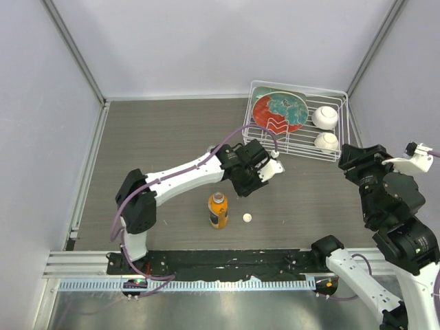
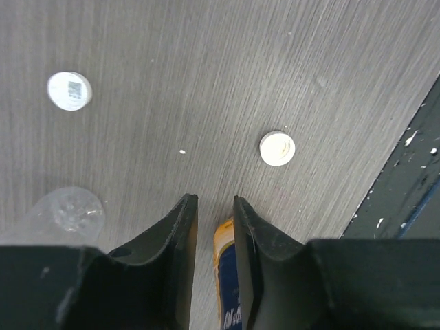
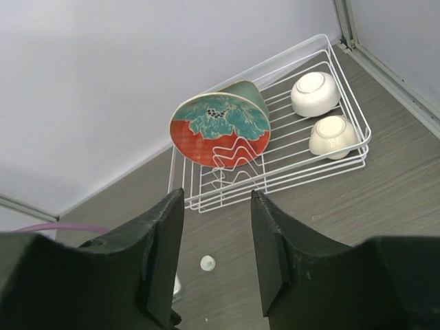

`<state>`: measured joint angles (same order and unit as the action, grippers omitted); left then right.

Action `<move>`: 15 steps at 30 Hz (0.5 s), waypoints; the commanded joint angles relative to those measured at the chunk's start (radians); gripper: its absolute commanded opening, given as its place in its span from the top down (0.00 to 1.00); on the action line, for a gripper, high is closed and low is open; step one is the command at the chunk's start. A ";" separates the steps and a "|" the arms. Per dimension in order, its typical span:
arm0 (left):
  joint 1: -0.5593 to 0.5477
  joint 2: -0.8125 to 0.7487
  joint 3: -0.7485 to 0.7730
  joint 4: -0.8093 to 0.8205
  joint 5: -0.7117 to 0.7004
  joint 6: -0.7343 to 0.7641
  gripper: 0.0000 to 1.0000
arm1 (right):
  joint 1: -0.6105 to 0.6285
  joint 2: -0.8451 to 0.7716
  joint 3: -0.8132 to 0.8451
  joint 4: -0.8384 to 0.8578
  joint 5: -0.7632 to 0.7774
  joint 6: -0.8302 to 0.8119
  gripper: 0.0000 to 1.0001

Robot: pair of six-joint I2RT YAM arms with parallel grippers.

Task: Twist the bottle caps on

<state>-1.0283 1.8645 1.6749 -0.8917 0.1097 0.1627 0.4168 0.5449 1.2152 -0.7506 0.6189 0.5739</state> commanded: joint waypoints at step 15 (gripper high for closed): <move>-0.062 0.131 -0.105 0.132 0.081 -0.026 0.80 | 0.000 -0.079 -0.154 0.091 -0.097 0.041 0.49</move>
<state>-1.0729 1.9907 1.5997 -0.8192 0.1787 0.1429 0.4168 0.4702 1.0603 -0.7158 0.5369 0.6086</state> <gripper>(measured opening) 0.215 0.509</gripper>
